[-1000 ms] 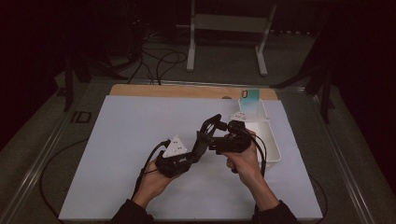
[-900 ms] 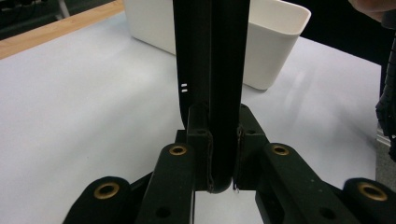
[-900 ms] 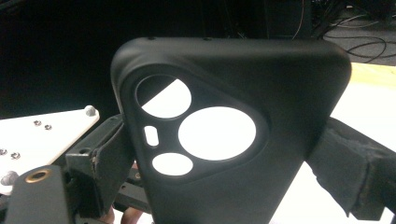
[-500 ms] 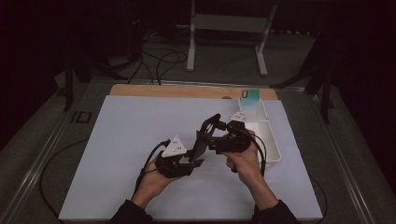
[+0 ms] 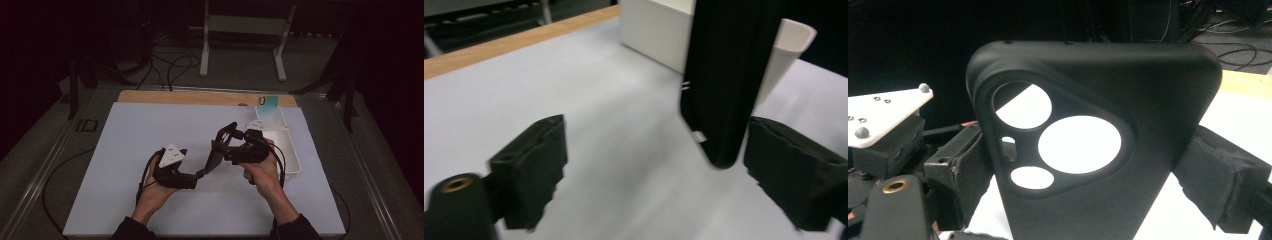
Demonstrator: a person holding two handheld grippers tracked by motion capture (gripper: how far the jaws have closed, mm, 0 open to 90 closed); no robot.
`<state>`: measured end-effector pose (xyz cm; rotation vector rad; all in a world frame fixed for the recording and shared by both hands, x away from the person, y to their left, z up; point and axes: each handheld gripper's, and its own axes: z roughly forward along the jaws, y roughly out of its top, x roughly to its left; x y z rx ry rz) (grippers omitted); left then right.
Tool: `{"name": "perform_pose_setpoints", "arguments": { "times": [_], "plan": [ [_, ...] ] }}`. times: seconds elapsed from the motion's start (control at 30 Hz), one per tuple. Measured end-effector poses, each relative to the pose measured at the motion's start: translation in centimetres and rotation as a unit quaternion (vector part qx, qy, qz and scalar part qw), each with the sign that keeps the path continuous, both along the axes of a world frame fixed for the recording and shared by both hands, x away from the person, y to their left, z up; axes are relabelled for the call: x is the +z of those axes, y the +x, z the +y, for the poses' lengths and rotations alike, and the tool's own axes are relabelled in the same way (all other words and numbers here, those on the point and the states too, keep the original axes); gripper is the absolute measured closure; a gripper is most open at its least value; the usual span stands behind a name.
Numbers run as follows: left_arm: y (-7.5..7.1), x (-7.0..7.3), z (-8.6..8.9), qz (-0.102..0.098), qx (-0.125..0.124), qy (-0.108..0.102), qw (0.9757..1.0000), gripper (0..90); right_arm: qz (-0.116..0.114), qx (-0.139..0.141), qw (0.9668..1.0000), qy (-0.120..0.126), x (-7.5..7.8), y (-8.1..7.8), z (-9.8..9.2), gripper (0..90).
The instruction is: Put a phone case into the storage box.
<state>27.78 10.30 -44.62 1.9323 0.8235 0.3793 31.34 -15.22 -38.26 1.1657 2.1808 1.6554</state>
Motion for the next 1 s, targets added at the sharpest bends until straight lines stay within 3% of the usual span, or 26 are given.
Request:
{"name": "perform_pose_setpoints", "arguments": {
  "times": [0.27, 0.6, 0.7, 0.83, 1.0],
  "plan": [
    [-0.3, -0.9, 2.2, -0.024, 0.040, 0.020, 0.9987, 0.3, -0.001, 0.001, 1.0000, -0.003, 0.0, 0.1, 0.0, 14.0],
    [-0.9, -1.8, 5.6, -0.032, 0.085, 0.000, 0.9959, 0.3, -0.005, 0.003, 0.9999, -0.014, 0.2, 0.3, 0.2, 14.0],
    [-1.2, -2.1, 6.5, -0.033, 0.091, -0.006, 0.9953, 0.2, -0.004, 0.001, 0.9999, -0.016, 0.2, 0.3, 0.1, 14.0],
    [-1.6, -2.5, 7.4, -0.040, 0.096, 0.009, 0.9945, 0.2, -0.006, -0.002, 0.9998, -0.017, 0.4, 0.5, 0.1, 14.0],
    [-2.3, -3.1, 8.3, -0.047, 0.074, 0.005, 0.9961, 0.2, -0.012, -0.003, 0.9998, -0.019, 0.7, 0.7, 0.0, 14.0]
  ]
}}
